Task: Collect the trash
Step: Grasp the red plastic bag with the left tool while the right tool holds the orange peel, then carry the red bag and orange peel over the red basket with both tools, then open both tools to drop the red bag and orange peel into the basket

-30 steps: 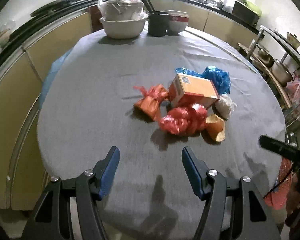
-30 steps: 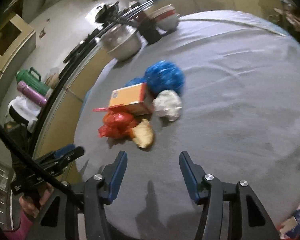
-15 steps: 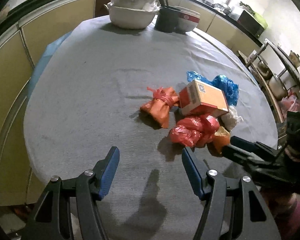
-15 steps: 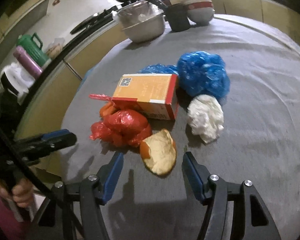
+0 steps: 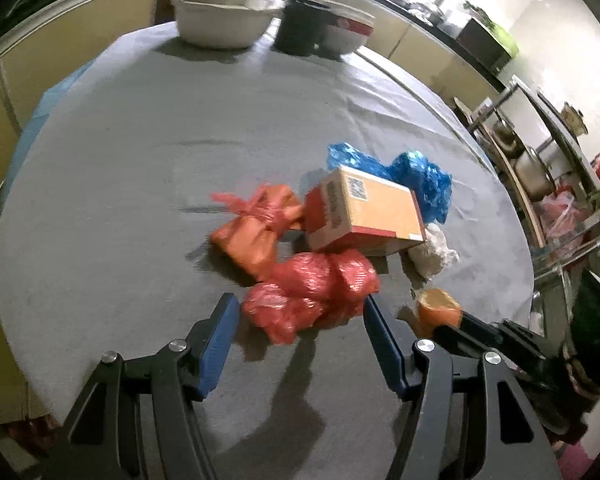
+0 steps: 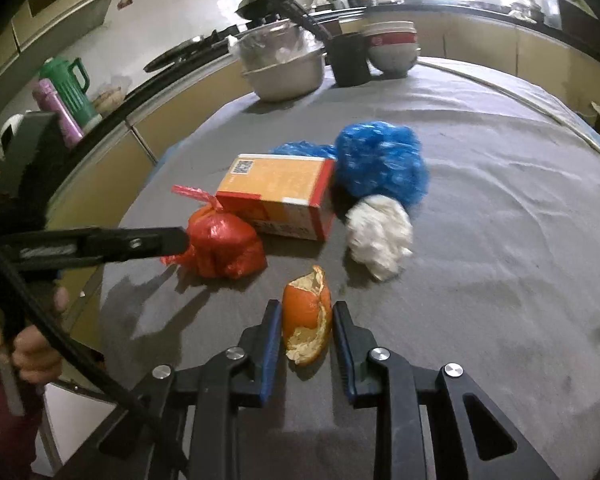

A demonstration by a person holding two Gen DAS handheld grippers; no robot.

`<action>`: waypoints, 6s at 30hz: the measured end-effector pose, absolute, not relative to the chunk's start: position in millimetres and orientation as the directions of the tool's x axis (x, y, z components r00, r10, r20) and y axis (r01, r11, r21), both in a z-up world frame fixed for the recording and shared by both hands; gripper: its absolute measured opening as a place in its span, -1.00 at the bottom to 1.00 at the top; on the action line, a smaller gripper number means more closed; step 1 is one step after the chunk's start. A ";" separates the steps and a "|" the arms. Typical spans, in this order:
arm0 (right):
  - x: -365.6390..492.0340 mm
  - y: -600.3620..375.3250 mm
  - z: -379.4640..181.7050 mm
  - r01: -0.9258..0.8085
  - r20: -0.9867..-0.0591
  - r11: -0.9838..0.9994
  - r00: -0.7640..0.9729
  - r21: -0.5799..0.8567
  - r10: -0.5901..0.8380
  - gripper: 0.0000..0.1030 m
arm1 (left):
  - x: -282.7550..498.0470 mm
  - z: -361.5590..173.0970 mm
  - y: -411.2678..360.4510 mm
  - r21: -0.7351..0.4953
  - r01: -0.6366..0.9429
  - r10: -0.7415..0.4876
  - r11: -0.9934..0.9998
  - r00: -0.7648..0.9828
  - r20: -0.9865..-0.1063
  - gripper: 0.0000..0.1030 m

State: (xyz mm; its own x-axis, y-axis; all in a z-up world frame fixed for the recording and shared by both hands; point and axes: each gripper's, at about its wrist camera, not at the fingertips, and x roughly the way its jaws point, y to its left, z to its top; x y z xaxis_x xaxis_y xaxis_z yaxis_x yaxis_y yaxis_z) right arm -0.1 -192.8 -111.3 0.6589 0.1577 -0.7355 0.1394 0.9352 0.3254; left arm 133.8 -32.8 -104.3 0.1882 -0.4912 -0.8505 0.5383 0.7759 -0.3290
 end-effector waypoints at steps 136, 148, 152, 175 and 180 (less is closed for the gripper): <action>-318.2 -324.6 -73.0 0.546 -0.585 0.694 0.781 0.470 -0.219 -0.46 | -146.3 -34.3 -234.8 0.201 0.911 -0.482 0.360 0.367 -0.796 -0.23; -344.1 -341.8 -78.2 0.613 -0.599 0.640 0.749 0.463 -0.283 -0.46 | -178.0 -29.4 -256.5 0.204 0.944 -0.524 0.261 0.316 -0.791 -0.23; -352.7 -346.3 -76.8 0.633 -0.602 0.625 0.737 0.457 -0.306 -0.46 | -187.1 -24.8 -262.4 0.207 0.950 -0.536 0.233 0.303 -0.788 -0.23; -437.9 -364.9 -77.5 0.741 -0.624 0.499 0.660 0.450 -0.418 -0.45 | -244.8 -2.2 -299.8 0.160 0.984 -0.593 0.081 0.176 -0.786 -0.22; -435.6 -366.8 -86.3 0.746 -0.641 0.478 0.655 0.463 -0.401 -0.42 | -251.5 -15.1 -307.0 0.116 0.993 -0.571 0.023 0.108 -0.814 -0.18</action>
